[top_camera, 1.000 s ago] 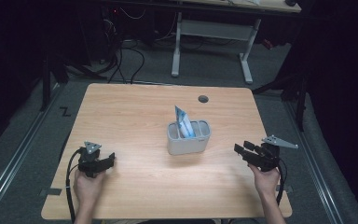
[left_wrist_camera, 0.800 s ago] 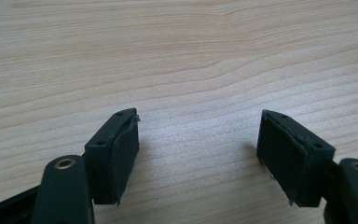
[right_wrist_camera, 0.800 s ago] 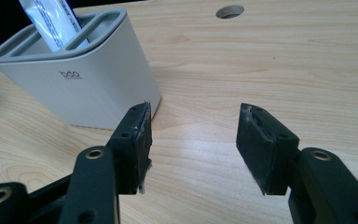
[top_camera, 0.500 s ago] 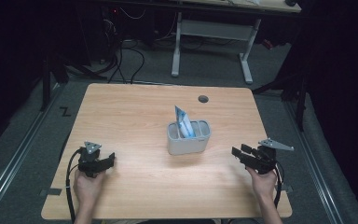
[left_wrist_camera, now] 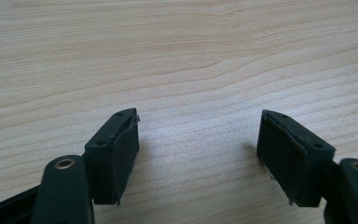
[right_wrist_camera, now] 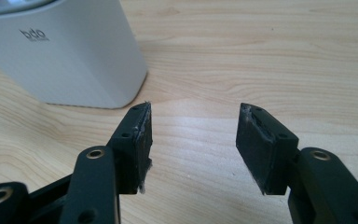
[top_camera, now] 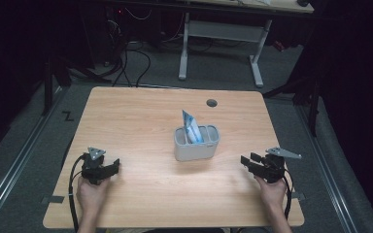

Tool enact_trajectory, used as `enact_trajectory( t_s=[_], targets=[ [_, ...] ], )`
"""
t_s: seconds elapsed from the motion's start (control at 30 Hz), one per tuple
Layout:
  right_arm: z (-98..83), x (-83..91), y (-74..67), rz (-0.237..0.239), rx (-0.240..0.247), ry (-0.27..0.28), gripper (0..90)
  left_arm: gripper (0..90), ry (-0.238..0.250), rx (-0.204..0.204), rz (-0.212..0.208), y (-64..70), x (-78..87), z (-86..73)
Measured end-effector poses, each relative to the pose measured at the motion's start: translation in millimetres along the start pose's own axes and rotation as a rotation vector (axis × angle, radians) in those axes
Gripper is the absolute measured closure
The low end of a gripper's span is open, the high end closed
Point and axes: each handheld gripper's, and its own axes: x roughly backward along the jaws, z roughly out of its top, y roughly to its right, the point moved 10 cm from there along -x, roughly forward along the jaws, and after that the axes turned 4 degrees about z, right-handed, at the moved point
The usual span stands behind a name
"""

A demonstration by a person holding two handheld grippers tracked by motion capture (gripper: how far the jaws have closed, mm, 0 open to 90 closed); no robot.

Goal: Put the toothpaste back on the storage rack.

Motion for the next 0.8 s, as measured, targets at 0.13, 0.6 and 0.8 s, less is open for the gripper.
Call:
enact_trajectory(
  t_s=[0.13,0.6,0.8],
  targets=[
    [-6.1,-4.4,3.2,-0.012,-0.002,-0.017,45.8,29.9,-0.001,0.001,0.0,0.1,0.1,0.0],
    [-16.3,-16.6,10.9,-0.079,0.039,-0.061,45.7,29.9,-0.001,0.001,0.0,0.1,0.1,-0.1],
    [-20.9,-21.7,15.7,-0.1,0.046,-0.065,45.6,29.9,0.0,0.001,0.001,0.0,0.1,0.0]
  ],
)
